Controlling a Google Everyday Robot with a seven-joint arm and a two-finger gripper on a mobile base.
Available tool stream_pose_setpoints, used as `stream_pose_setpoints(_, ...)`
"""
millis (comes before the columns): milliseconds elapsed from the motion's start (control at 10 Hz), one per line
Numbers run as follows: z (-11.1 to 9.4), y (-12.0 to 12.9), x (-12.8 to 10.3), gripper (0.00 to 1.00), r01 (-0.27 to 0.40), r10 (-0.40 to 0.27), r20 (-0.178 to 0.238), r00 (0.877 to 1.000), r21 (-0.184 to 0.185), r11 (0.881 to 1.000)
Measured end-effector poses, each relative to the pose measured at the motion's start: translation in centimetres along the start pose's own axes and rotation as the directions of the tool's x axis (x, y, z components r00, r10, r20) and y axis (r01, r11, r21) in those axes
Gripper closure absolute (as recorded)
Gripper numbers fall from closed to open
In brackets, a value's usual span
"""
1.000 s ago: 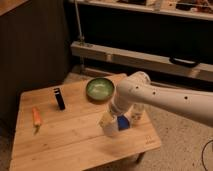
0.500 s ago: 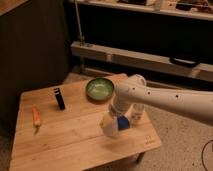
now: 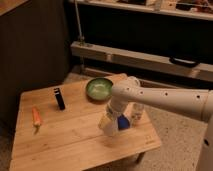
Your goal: Place the ceramic cup over the eraser
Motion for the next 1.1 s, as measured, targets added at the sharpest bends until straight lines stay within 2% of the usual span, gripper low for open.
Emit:
stream_pose_setpoints(400, 0.1, 0.4, -0.1, 0.61, 0.007, -0.007, -0.044, 0.999, 0.001, 1.0)
stream_pose_setpoints(700, -3.0, 1.4, -1.0, 0.93, 0.023, -0.021, -0.069, 0.997, 0.032, 0.999)
stream_pose_setpoints(800, -4.8, 2.0, -1.9, 0.99, 0.038, -0.035, -0.072, 0.997, 0.05, 0.998)
stream_pose_setpoints(1100, -8.7, 3.1, -4.9, 1.0, 0.084, -0.077, -0.082, 0.994, 0.088, 0.993)
